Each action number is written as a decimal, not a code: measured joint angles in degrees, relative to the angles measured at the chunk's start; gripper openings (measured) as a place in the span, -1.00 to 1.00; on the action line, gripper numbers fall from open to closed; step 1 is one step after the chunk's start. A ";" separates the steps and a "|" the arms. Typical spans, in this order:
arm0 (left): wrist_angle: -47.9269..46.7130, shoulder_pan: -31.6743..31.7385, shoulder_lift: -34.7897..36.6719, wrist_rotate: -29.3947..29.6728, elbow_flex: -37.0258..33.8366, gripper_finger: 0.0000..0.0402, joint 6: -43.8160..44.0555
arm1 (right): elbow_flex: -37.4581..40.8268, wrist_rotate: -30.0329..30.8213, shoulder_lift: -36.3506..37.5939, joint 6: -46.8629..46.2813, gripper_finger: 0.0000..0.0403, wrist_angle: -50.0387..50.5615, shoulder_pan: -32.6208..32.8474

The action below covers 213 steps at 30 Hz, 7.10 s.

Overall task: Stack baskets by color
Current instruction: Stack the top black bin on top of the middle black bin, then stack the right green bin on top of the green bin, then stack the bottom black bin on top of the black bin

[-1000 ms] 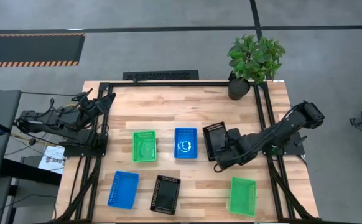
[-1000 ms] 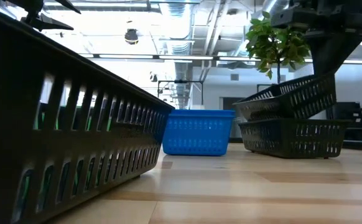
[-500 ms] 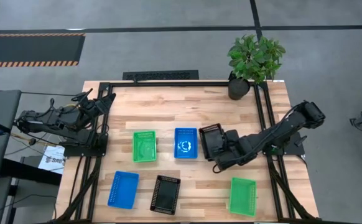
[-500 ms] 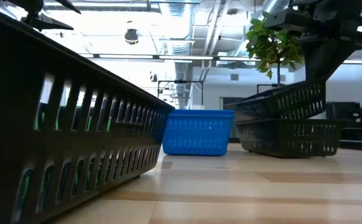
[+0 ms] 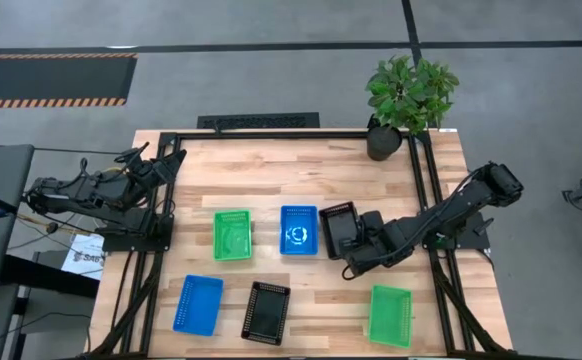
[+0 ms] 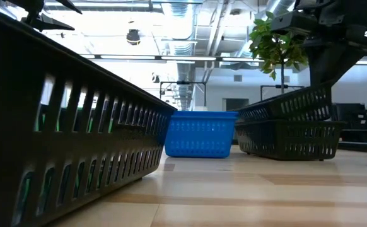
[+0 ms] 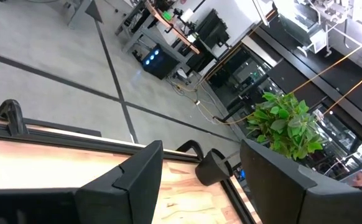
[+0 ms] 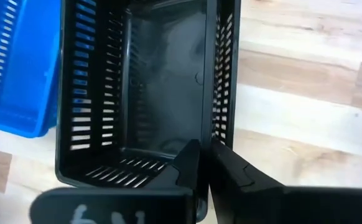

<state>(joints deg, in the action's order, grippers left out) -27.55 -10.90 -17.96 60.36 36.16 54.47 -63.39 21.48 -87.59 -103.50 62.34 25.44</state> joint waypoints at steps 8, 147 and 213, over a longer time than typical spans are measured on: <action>0.00 0.00 0.00 0.00 0.00 0.01 0.03 | -0.01 -0.25 0.00 0.82 -0.64 0.22 0.03; -1.62 -0.02 0.01 -14.92 -0.02 0.01 0.07 | -41.03 -6.73 -24.83 37.94 -0.98 -25.72 -18.02; -6.51 -0.02 0.01 -16.33 -0.02 0.01 -0.30 | -62.66 -12.53 -45.51 34.98 -0.30 -14.78 -19.72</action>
<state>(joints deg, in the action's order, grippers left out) -34.06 -10.91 -17.94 44.02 36.14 54.17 -126.05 8.94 -133.10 -68.53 47.56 5.72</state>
